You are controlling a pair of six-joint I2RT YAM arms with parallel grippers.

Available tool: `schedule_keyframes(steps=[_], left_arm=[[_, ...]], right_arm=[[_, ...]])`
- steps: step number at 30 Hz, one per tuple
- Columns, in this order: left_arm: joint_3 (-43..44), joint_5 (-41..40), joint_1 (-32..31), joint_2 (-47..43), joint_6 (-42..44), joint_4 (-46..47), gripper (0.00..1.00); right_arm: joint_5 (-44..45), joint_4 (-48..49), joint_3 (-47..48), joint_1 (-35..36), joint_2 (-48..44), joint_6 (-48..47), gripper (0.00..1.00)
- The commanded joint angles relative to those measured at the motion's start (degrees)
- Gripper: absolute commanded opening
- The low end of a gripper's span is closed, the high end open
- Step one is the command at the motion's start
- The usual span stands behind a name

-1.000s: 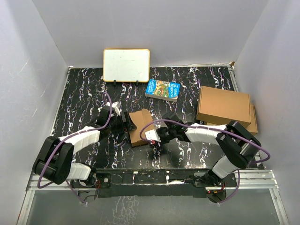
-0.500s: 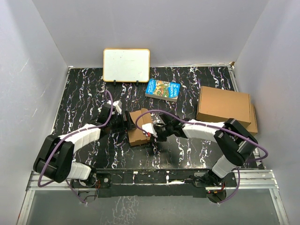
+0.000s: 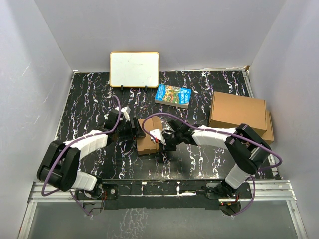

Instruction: Fold the paper box

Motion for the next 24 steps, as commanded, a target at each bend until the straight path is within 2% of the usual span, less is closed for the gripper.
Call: schedule_keyframes(steps=[1,24], left_arm=[[0.96,-0.21,0.17,0.98,0.94,-1.75,0.70],[1.44,-0.69,0.18,0.34,1.20,-3.14,0.70]], right_arm=[[-1.01,-0.16,2.75,0.17,0.75,1.78,0.09],[-2.10,-1.51,3.57,-0.64,1.13,7.79,0.08]])
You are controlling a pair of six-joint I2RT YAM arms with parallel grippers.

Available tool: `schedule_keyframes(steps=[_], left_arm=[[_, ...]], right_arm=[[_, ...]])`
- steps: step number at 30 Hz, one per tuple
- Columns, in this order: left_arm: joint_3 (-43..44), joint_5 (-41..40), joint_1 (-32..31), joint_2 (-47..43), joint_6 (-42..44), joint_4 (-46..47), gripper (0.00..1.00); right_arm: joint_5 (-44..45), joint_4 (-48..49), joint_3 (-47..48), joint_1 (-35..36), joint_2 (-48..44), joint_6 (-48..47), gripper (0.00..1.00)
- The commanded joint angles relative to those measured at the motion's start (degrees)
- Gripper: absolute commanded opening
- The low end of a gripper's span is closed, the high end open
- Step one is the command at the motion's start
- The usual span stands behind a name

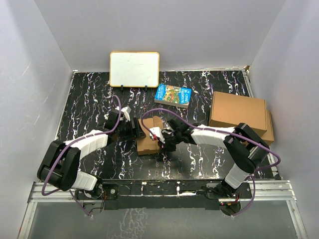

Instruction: Fold the paper box

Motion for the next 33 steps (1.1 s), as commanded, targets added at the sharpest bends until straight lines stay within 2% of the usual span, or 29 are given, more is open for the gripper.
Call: schedule_keyframes(steps=[1,13,33], left_arm=[[1.07,-0.95,0.18,0.07,1.18,-2.80,0.70],[0.87,0.09,0.22,0.43,-0.65,-2.11,0.69],[-0.13,-0.24,0.17,0.32,-4.09,-0.91,0.67]], right_arm=[[-2.08,0.10,2.15,-0.20,-0.07,1.79,0.08],[-2.99,-0.49,4.15,0.04,-0.11,5.98,0.08],[-0.18,-2.83,7.00,4.11,1.40,7.62,0.08]])
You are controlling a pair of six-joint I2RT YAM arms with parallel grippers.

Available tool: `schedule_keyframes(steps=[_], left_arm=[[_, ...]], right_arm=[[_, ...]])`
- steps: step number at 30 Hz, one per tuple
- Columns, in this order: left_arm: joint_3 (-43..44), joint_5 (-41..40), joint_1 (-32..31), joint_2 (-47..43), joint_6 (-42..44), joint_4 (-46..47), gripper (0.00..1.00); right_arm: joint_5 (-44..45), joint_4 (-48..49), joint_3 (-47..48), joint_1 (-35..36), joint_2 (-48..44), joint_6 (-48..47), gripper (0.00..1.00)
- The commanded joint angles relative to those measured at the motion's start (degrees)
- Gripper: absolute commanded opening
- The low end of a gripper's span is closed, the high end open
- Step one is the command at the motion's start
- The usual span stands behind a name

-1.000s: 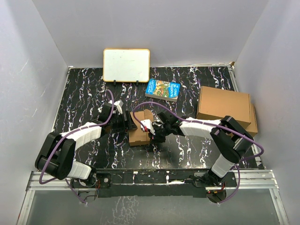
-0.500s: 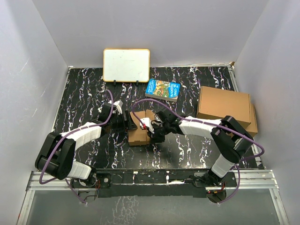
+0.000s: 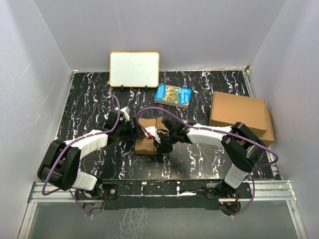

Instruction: Fold the paper box

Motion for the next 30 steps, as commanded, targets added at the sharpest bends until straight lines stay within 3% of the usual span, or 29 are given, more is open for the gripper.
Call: schedule_keyframes(steps=[1,10,16,20,24,30], left_arm=[[-0.33,-1.03,0.15,0.18,-1.31,-0.71,0.67],[-0.28,-0.87,0.11,-1.41,-2.78,-0.52,0.70],[2.06,-3.13,0.21,-7.12,-1.88,-5.81,0.80],[3.17,-4.39,0.24,-9.30,-0.45,-10.12,0.81],[1.23,-3.72,0.24,-10.94,-0.88,-11.36,0.79],[-2.52,1.01,0.24,-10.77,-3.18,-7.10,0.66]], right_arm=[[-1.59,0.77,2.63,1.19,-0.42,0.78,0.08],[0.86,1.60,2.77,1.33,0.76,1.90,0.08],[1.24,1.24,2.68,1.31,0.86,1.33,0.08],[1.15,1.23,2.70,1.29,0.94,1.26,0.08],[1.19,1.16,2.76,1.28,1.19,1.20,0.08],[1.19,0.99,2.99,1.32,1.34,1.28,0.08]])
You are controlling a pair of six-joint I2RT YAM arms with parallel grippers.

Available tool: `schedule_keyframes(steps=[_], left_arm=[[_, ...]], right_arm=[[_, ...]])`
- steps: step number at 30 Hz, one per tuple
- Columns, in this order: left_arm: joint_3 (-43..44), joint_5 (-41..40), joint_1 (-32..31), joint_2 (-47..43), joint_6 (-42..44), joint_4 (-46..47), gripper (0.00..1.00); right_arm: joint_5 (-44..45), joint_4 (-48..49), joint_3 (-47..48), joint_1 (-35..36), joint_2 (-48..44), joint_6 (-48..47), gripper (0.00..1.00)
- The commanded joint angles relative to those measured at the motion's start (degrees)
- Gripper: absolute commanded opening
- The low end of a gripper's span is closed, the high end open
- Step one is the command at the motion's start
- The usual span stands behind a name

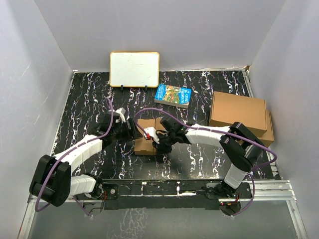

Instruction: Fold the paper box

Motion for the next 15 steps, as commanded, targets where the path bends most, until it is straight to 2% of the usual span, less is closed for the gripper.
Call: schedule_keyframes(steps=[1,3,6,8,15], left_arm=[[-2.07,4.18,0.24,-0.48,-1.54,1.76,0.65],[-2.33,4.97,0.24,-0.11,-2.03,2.57,0.61],[-2.93,5.97,0.18,-0.03,-2.74,3.89,0.49],[-3.40,6.50,0.09,0.12,-3.20,4.54,0.45],[-4.33,6.39,-0.97,0.78,-4.72,5.78,0.43]], right_arm=[[-0.15,1.27,2.42,0.22,0.52,0.16,0.08],[-0.22,1.17,2.56,0.21,0.51,0.16,0.08],[-0.48,0.91,2.77,0.31,0.43,0.14,0.08],[-0.66,0.71,2.92,0.33,0.31,0.11,0.08],[-1.36,0.33,3.43,0.58,-0.53,0.24,0.08]])
